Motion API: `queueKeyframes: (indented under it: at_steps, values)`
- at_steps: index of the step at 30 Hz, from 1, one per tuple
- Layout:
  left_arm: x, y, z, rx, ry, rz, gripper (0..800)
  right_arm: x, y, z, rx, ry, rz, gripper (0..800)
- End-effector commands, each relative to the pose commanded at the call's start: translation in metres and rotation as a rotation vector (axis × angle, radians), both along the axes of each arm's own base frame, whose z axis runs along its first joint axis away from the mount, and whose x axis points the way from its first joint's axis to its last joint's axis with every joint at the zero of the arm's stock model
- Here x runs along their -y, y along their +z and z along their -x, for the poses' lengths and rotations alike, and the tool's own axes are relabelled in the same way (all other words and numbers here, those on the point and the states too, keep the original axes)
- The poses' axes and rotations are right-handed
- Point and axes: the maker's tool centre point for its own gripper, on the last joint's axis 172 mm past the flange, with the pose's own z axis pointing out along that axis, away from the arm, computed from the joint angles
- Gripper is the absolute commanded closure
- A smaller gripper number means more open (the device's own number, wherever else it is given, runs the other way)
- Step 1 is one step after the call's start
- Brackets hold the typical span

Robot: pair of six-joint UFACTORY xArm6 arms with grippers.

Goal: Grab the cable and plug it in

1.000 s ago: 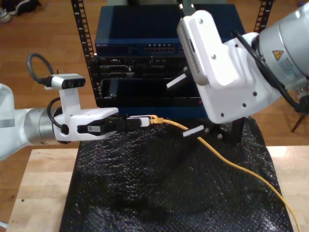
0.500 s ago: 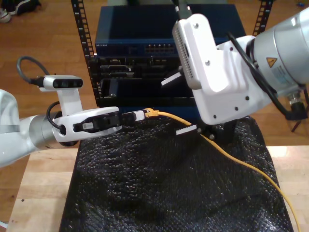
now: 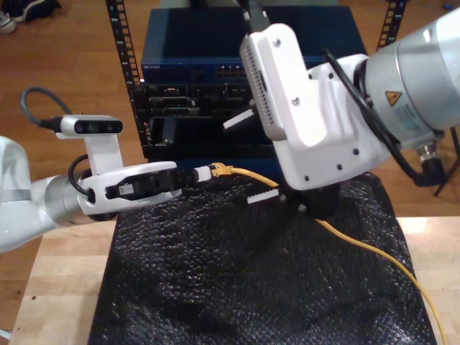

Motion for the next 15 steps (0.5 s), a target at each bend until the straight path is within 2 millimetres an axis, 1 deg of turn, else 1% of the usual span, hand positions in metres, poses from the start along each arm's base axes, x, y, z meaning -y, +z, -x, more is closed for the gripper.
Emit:
queueKeyframes:
  at_steps: [5, 8, 10, 12, 14, 15]
  values:
    - [-0.001, 0.002, 0.004, -0.005, -0.009, 0.016, 786, -0.004, -0.007, -0.008, 0.03, -0.024, -0.014, 23]
    - [-0.001, 0.003, 0.004, -0.005, -0.009, 0.019, 786, -0.012, -0.009, -0.006, 0.048, -0.017, -0.021, 29]
    - [-0.002, 0.004, 0.004, -0.005, -0.012, 0.024, 786, -0.016, -0.006, -0.003, 0.061, -0.01, -0.029, 68]
    - [-0.002, 0.006, 0.006, -0.004, -0.018, 0.03, 786, -0.014, -0.002, -0.003, 0.075, -0.016, -0.038, 109]
    - [-0.002, 0.007, 0.007, -0.004, -0.022, 0.035, 786, -0.014, 0.001, -0.004, 0.082, -0.021, -0.044, 209]
    - [-0.002, 0.007, 0.007, -0.004, -0.023, 0.036, 786, -0.014, 0.001, -0.004, 0.082, -0.021, -0.044, 229]
